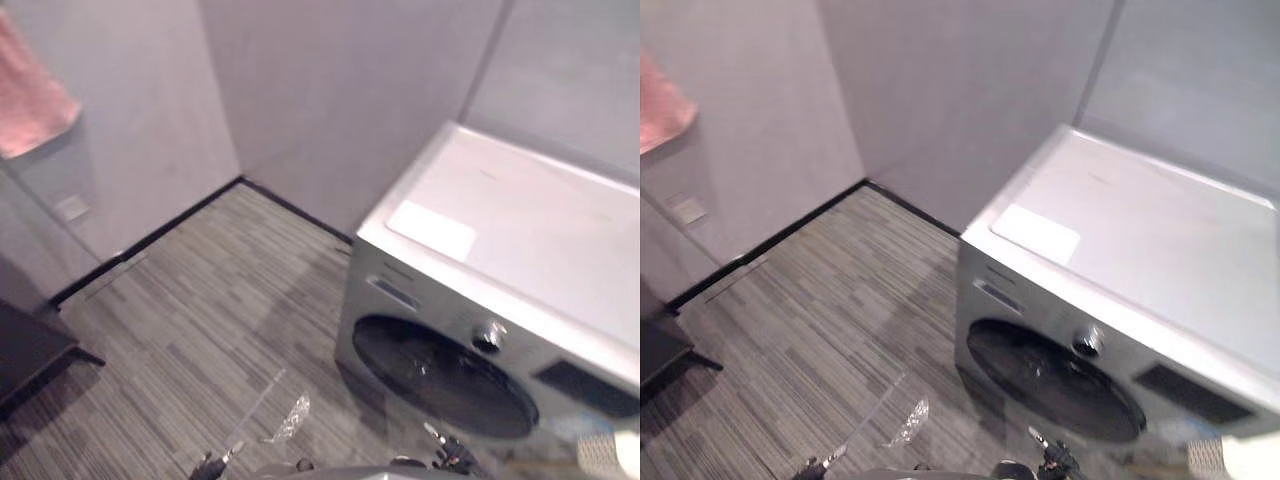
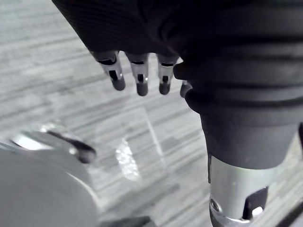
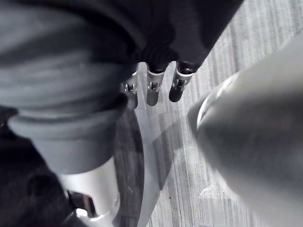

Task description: Pick up the laundry basket with both hands and put the clothes into the washing machine.

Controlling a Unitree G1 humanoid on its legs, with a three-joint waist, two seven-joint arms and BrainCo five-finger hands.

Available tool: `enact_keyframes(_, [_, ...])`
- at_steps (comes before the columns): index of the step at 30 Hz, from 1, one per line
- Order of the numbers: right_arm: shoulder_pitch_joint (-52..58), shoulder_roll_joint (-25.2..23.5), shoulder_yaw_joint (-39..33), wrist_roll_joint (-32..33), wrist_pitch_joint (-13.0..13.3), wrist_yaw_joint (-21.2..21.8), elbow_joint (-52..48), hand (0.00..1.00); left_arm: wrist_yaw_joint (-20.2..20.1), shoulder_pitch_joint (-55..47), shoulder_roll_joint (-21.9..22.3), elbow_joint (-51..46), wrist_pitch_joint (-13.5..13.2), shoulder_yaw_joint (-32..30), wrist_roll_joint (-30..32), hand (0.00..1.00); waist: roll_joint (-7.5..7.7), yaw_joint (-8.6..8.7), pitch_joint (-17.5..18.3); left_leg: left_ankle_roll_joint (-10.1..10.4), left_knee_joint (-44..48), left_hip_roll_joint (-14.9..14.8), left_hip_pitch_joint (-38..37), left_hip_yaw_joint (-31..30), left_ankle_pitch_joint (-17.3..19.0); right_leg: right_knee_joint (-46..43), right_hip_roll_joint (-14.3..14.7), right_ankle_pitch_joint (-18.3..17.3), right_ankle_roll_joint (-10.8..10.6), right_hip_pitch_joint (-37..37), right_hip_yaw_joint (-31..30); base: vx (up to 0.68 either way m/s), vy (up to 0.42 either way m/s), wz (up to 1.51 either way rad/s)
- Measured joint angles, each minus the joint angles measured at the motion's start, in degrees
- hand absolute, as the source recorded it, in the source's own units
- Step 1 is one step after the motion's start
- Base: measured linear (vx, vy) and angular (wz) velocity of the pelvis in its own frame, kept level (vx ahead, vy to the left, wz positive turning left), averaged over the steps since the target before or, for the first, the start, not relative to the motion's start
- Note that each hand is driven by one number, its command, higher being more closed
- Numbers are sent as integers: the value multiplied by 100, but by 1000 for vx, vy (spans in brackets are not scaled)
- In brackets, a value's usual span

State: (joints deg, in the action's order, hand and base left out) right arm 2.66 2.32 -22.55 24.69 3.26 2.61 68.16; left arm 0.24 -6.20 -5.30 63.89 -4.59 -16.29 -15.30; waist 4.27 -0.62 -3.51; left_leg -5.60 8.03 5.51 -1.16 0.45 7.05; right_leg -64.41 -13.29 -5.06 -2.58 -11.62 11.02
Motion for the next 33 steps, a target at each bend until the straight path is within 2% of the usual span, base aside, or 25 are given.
enact_keyframes(1, [148,-14,-108,0,1,-1,-156,0,-7,114,121,-117,-15,61,6,0,-48,10,-5,-24,9,-71,-146,-385,17,-205,284,-230,87,-339,-364,205,-125,120])
enact_keyframes(3, [336,-45,-177,-1,5,-1,-428,0,-10,280,367,-308,-44,66,23,0,-113,68,6,23,133,-149,-175,-977,130,37,642,-467,25,-850,-899,210,-193,168])
enact_keyframes(5, [490,-122,-173,-1,-135,-44,-466,0,-14,384,595,-435,-96,99,32,0,-164,151,-17,223,411,-210,-125,-1566,413,853,960,-619,1,-1122,-1588,191,-273,177])
enact_keyframes(6, [656,-200,-147,88,-164,-38,-444,0,-16,394,673,-437,-107,135,35,0,-211,208,5,310,642,-242,0,-1955,672,1788,1146,-640,-29,-1006,-2139,150,-287,177])
enact_keyframes(7, [832,-168,-131,172,-324,-141,-357,0,-18,379,674,-438,-133,253,62,0,-238,231,17,438,930,-255,124,-2318,934,2770,1268,-614,-157,-782,-2704,150,-308,183])
enact_keyframes(8, [968,-198,-96,178,-351,-134,-343,0,-21,358,649,-445,-149,269,117,0,-206,258,35,509,1060,-242,183,-2517,1025,3154,1340,-558,-271,-590,-2765,218,-407,184])
enact_keyframes(9, [1165,-279,-65,323,-540,-65,-229,0,-23,281,588,-530,-162,275,266,0,-15,262,156,702,1262,-117,334,-2845,1188,3804,1264,-602,-312,-325,-2695,222,-461,149])
enact_keyframes(10, [1229,-129,-84,546,-874,172,-84,0,-28,292,666,-523,-148,290,357,0,-207,199,163,786,1408,-259,451,-2986,1242,3803,1256,-687,-240,-354,-2226,206,-436,122])
enact_keyframes(11, [1314,-61,23,527,-951,234,-34,0,-28,293,731,-507,-132,279,448,0,-316,177,177,807,1412,-333,478,-2979,1232,3848,1301,-690,-203,-339,-2107,129,-260,75])
enact_keyframes(12, [1375,17,49,706,-1069,363,38,0,-32,275,848,-498,-126,245,533,0,-487,152,160,834,1462,-481,481,-2969,1209,3944,1325,-626,-139,-271,-1879,122,-208,48])
enact_keyframes(13, [1414,38,3,1064,-1128,490,52,0,-30,276,919,-495,-112,146,585,0,-551,152,144,953,1514,-545,537,-2848,1136,4037,1338,-587,-87,-170,-1812,110,-170,36])
enact_keyframes(15, [1420,75,7,1103,-1136,555,50,0,-35,284,944,-471,-78,-22,585,0,-621,174,158,1004,1721,-603,576,-2600,1118,4288,1346,-515,-112,110,-1705,69,-19,32])
enact_keyframes(17, [1422,61,12,1094,-1192,554,51,0,-33,309,961,-487,-84,-215,578,0,-570,169,149,1009,2359,-591,909,-2312,1120,4700,1344,-371,-130,456,-1428,36,69,66])
enact_keyframes(19, [1431,65,22,1072,-1229,554,50,0,-21,362,960,-491,-75,-425,577,0,-581,135,139,1022,3235,-648,1498,-1671,1106,4870,1306,-333,-142,626,-1144,-30,155,81])
enact_keyframes(20, [1429,53,42,1047,-1225,524,50,0,-13,364,934,-488,-70,-528,576,0,-569,134,128,1022,3340,-683,1595,-1402,1104,4875,1247,-345,-157,688,-1055,-54,215,98])
enact_keyframes(22, [1426,-40,50,817,-992,250,49,0,-12,347,814,-489,-58,-680,569,0,-424,122,159,940,2867,-609,1519,-1030,1169,5005,959,-372,-179,869,-872,-53,206,115])
enact_keyframes(23, [1434,-42,41,777,-890,186,48,0,-4,334,797,-490,-57,-704,569,0,-423,121,189,557,2531,-695,1510,-734,1371,5095,883,-366,-186,894,-771,-70,153,105])
enact_keyframes(24, [1407,-111,44,736,-776,-12,43,0,21,325,725,-540,-46,-768,561,0,-325,57,208,602,2372,-786,1530,-386,1346,5169,824,-338,-202,913,-803,-53,95,107])
enact_keyframes(25, [1408,-148,50,719,-520,-224,42,0,112,196,611,-530,-14,-834,566,0,-243,62,277,622,2074,-856,1519,69,1089,5396,746,-278,-181,1026,-969,-19,11,84])
enact_keyframes(26, [1406,-128,49,720,-432,-278,43,0,131,135,589,-532,-11,-824,570,0,-240,57,290,571,1936,-812,1507,163,913,5485,667,-258,-204,1071,-970,17,47,79])
enact_keyframes(27, [1358,-74,35,722,-321,-314,43,0,139,-23,551,-529,-11,-790,573,0,-216,-10,313,522,1720,-620,1377,181,835,5577,499,-231,-172,1109,-969,40,98,31])
enact_keyframes(28, [1262,-51,-7,738,-255,-330,43,0,151,-121,540,-511,-7,-790,571,0,-181,-31,331,508,1646,-569,1301,240,825,5609,443,-216,-150,1137,-995,44,145,3])
enact_keyframes(29, [1090,-51,-35,735,-169,-345,5,0,193,-201,510,-499,-17,-818,446,0,-235,-50,348,471,1563,-527,1246,317,759,5656,396,-154,-173,1149,-1060,14,135,-34])
enact_keyframes(32, [532,-214,-138,722,-3,-285,-217,0,246,-312,357,-181,17,-678,452,0,-239,-37,532,390,1221,-334,1043,453,740,5642,192,-63,-257,1115,-1122,22,98,-31])
enact_keyframes(33, [392,-204,-191,720,43,-247,-252,0,241,-314,324,-131,15,-548,455,0,-172,-45,594,386,1030,-266,861,488,740,5460,131,-59,-249,1087,-1124,95,66,-24])
